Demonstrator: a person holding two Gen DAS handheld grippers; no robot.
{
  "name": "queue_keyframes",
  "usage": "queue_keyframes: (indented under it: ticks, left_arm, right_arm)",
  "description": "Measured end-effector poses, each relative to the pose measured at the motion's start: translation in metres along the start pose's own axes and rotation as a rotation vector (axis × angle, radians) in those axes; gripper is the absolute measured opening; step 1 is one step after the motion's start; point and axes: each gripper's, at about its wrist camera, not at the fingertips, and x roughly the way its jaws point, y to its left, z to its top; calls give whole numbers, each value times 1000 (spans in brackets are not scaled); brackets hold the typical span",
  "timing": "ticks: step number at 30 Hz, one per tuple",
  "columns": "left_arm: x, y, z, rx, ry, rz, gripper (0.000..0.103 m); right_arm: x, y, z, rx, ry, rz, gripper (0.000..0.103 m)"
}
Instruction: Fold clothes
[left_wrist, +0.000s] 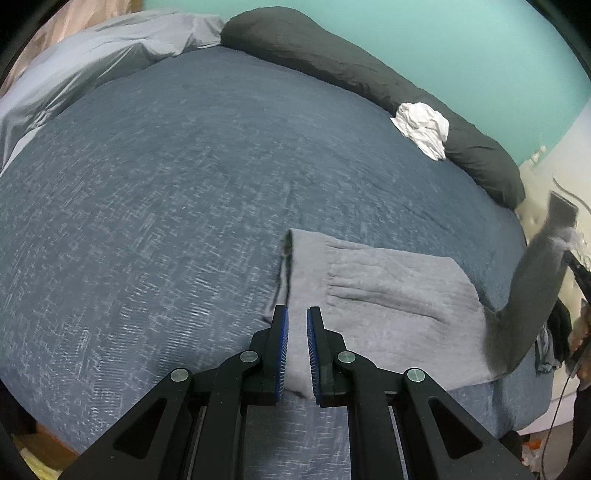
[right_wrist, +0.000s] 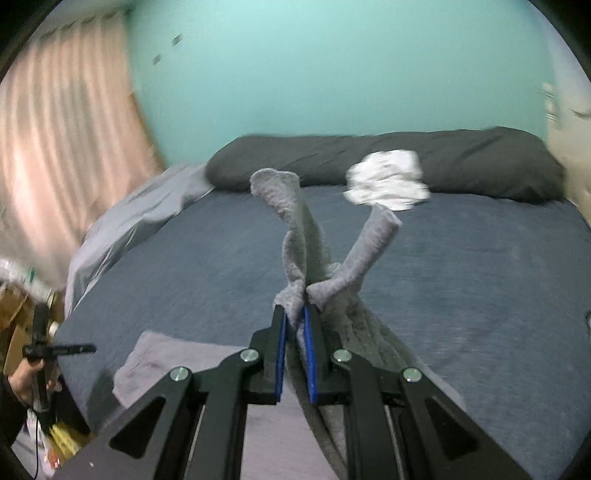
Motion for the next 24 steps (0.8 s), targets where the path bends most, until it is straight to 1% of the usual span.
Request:
queue_keyframes:
  ticks: [2,4,6,8,10,13,16,17,19,20,21,22,24]
  left_arm:
    - [0,8,-1,-15,-2,-6,11]
    - [3,16,-4,-23,2,-8,11]
    - [7,22,-8,-27,6,-6,11]
    - [13,27,-12,-35,16,-6,12]
    - [20,31,-17,-43,30,-10,12]
    - [29,36,-23,-45,51,-15,12]
    - [36,37,-25,-47,64,-19,12]
    - [39,37,-25,-49,68,-21,12]
    - [44,34,-25,-51,73,-27,13]
    - [46,30,-24,-50,73,-35,14]
    - [48,27,-23,-49,73,-43,15]
    - [50,23,-22,-47,73,-50,19]
    - [54,14,-20,-38,74,-64,22]
  right_arm:
    - [26,33,-3,-36,34,29,9]
    - [59,72,-13,-78,81,61,9]
    - [93,116,-31,-128,143,100,9]
    - [123,158,-53,-186,200,121,9]
    - [145,187,-76,-219,249,140,9]
    - [166,209,-104,-226,301,167,9]
    - [182,222,-129,-272,357,171,9]
    - [185,220,-136,-265,379,184,9]
    - [191,214,-139,-238,418,213,10]
    - [189,210,-138,-231,413,225,12]
    - [188,206,-136,-224,408,237,12]
    - [187,202,-132,-220,403,239,14]
    - [179,194,-126,-193,404,262,25]
